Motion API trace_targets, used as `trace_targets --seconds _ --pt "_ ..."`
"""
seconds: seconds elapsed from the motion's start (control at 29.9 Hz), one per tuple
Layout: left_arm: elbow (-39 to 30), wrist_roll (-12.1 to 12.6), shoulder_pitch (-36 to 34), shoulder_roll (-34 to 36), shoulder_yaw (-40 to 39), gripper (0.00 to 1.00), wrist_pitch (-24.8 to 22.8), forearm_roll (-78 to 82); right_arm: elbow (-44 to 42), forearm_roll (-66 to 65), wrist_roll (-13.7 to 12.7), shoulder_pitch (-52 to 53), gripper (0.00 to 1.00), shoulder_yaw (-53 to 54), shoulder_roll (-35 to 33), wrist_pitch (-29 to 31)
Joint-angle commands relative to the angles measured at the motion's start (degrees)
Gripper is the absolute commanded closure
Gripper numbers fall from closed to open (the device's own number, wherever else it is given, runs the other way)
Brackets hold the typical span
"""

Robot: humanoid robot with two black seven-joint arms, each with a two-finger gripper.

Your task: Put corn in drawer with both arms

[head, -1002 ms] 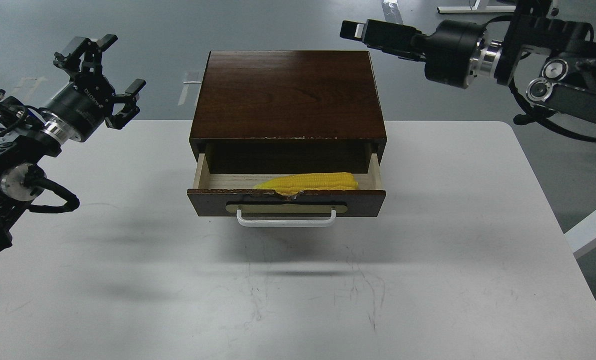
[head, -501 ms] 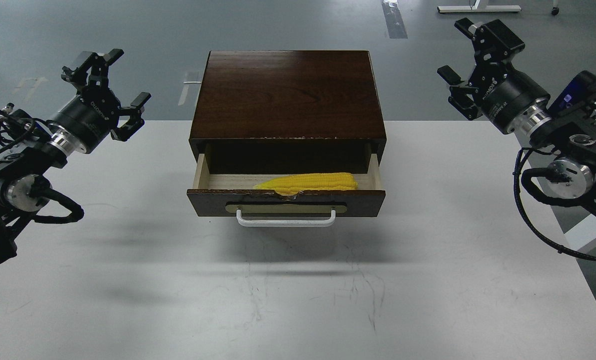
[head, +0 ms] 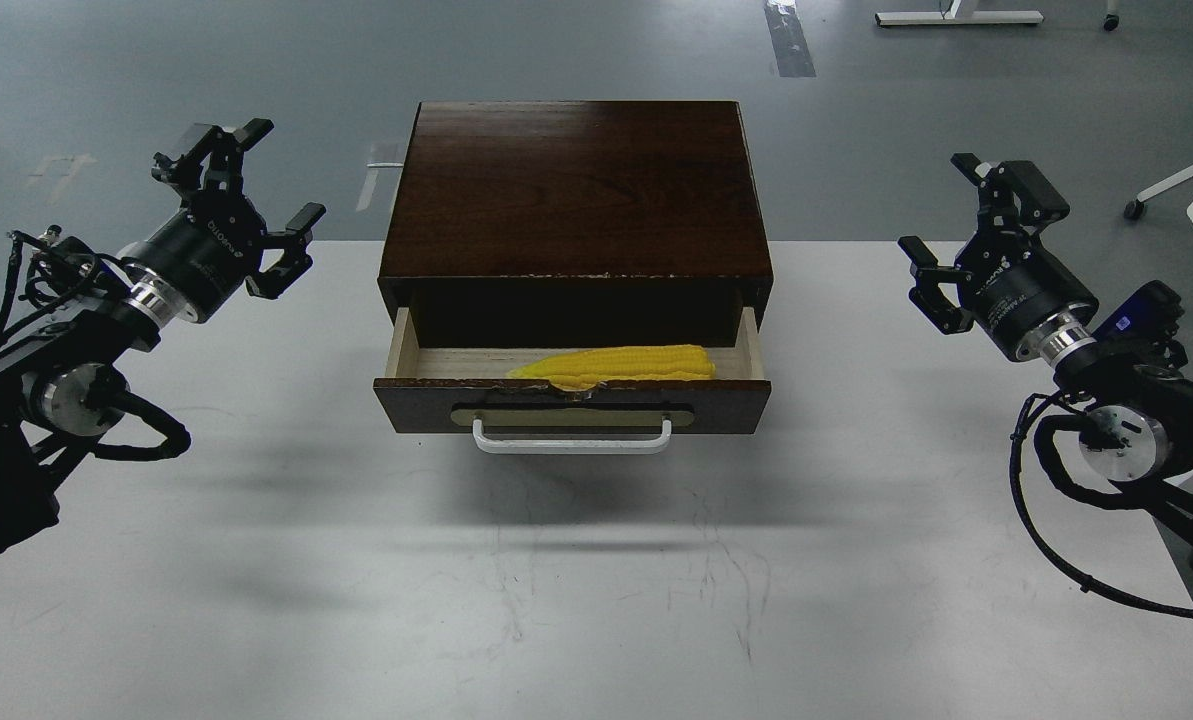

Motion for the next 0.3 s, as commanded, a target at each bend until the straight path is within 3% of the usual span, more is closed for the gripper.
trace_targets --seconds 0.0,0.27 --pt "0.0 0.0 0.0 -0.2 0.0 0.02 0.0 0.0 -0.3 -0.1 0.0 -0.5 0.0 0.0 0.4 0.0" --pt "0.0 0.0 0.0 -0.5 -0.1 0.02 0.0 -0.1 -0.3 -0.1 0.0 -0.5 0.0 0.1 1.4 -0.1"
